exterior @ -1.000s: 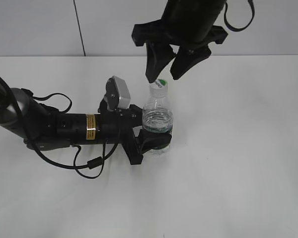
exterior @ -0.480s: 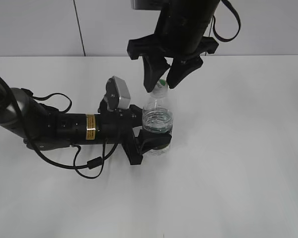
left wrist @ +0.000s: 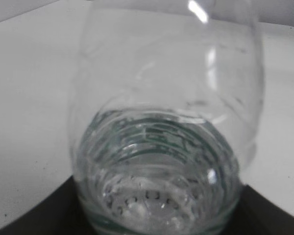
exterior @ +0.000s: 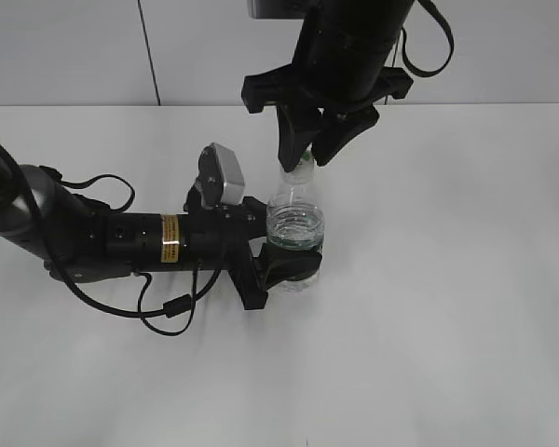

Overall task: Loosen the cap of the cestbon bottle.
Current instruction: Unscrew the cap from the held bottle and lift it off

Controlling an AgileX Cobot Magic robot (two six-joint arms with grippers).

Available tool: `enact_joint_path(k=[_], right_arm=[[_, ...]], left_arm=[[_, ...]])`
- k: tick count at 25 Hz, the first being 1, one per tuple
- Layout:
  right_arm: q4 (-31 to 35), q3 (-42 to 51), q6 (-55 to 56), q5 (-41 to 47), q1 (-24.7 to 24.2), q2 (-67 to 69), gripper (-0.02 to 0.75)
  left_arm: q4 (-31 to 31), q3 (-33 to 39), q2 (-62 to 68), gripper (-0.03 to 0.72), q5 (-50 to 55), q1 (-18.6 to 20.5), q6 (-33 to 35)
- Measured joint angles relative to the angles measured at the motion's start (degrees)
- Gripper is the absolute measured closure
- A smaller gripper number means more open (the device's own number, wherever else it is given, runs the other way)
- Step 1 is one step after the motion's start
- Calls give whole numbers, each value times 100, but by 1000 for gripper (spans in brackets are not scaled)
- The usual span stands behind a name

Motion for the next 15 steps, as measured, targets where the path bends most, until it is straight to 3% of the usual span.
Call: enact_joint_path(k=[6,15], right_arm=[[38,0,-96,0,0,0,342],[47,-7,-96,0,0,103,329]], left_arm=[[0,0,0,276,0,0,0],[65,0,0,276,0,0,0]])
